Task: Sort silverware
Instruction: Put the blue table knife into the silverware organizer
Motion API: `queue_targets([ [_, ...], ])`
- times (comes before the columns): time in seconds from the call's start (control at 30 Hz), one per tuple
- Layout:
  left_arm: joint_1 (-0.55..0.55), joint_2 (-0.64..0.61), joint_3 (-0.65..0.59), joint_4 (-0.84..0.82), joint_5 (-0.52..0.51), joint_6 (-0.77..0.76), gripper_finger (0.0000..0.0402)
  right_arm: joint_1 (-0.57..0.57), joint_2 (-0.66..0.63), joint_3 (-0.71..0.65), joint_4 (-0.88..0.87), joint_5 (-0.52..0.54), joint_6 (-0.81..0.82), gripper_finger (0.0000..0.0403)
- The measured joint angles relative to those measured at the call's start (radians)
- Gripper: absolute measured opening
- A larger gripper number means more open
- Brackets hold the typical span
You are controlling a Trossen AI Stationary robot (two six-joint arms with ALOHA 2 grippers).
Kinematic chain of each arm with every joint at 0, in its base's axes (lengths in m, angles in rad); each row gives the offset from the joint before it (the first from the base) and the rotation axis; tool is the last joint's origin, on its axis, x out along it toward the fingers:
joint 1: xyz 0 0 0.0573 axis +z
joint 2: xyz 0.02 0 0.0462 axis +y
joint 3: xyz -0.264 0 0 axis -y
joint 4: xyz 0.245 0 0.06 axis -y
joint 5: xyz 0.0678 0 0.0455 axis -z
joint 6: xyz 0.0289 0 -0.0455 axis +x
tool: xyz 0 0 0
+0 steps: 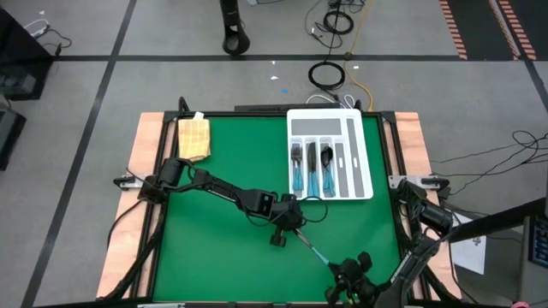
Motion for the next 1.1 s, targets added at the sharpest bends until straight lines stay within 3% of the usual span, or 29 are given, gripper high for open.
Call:
queue_targets([
  [0.13, 0.0, 0.0, 0.0, 0.0, 0.0, -0.006, 0.0, -0.039, 0.001, -0.056, 0.02, 0.049, -0.012, 0.0006],
  [0.3, 0.0, -0.005, -0.041, 0.061, 0.0, -0.007, 0.0, -0.084, 0.001, -0.086, 0.055, 0.119, -0.038, 0.0043],
  [0.47, 0.0, -0.012, -0.116, 0.182, 0.001, -0.009, 0.0, -0.095, 0.001, -0.086, 0.054, 0.117, -0.055, 0.0072],
  [0.7, 0.0, -0.072, -0.254, 0.378, -0.044, -0.014, 0.0, -0.091, 0.001, -0.086, 0.052, 0.116, -0.056, 0.0073],
  [0.87, 0.038, -0.226, -0.37, 0.174, -0.091, -0.057, 0.0, -0.09, 0.001, -0.086, 0.053, 0.117, -0.086, 0.0073],
  [1.0, 0.073, -0.403, -0.47, -0.222, -0.188, -0.088, 0.0, -0.09, 0.001, -0.086, 0.052, 0.116, -0.113, 0.0073],
  [1.1, 0.089, -0.496, -0.521, -0.241, -0.213, -0.088, 0.0, -0.09, 0.001, -0.086, 0.048, 0.124, -0.12, 0.0073],
])
